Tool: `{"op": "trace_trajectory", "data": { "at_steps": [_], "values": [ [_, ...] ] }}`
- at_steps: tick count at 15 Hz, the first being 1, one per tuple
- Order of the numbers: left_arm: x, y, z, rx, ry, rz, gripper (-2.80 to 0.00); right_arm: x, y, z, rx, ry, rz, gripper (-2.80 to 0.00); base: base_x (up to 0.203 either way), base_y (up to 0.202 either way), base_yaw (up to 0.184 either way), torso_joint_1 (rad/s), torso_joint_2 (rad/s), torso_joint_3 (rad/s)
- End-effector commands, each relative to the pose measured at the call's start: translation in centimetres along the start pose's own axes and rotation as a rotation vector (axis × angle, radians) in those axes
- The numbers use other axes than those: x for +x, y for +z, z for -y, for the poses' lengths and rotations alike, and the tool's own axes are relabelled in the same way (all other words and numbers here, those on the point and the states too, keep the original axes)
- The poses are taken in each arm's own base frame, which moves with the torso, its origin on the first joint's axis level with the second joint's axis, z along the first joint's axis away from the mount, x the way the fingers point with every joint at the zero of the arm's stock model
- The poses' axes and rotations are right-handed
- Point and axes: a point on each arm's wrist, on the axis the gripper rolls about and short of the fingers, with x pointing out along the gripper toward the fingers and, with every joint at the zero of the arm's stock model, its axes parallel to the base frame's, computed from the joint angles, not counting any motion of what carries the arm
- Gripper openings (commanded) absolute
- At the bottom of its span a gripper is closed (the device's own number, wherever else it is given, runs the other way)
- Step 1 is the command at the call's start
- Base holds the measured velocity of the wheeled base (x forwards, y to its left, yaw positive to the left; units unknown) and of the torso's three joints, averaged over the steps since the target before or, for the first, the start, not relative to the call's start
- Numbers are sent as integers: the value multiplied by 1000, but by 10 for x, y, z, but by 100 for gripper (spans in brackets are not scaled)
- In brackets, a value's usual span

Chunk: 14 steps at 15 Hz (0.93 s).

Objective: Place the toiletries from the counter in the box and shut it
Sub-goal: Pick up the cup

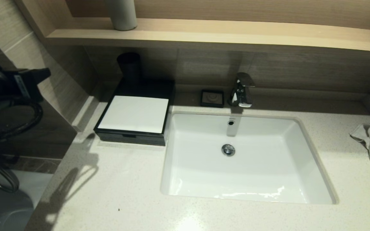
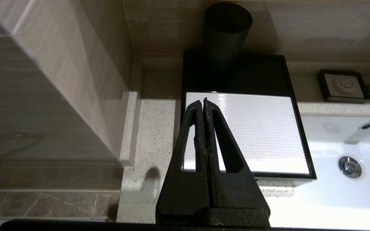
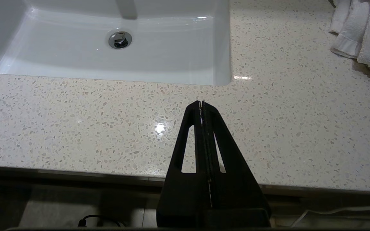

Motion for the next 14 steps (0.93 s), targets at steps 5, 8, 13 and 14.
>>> {"op": "trace_trajectory", "data": {
  "at_steps": [5, 8, 13, 14],
  "values": [
    [67, 23, 7, -24, 13, 36, -280, 0, 0, 0, 0, 0, 0, -280, 0, 0, 0, 0, 0, 0],
    [63, 41, 15, -33, 5, 95, -280, 0, 0, 0, 0, -1, 0, -280, 0, 0, 0, 0, 0, 0],
    [45, 56, 23, -40, -39, 128, -280, 0, 0, 0, 0, 0, 0, -280, 0, 0, 0, 0, 0, 0],
    [46, 56, 25, -41, -44, 125, -280, 0, 0, 0, 0, 0, 0, -280, 0, 0, 0, 0, 0, 0]
  ]
}}
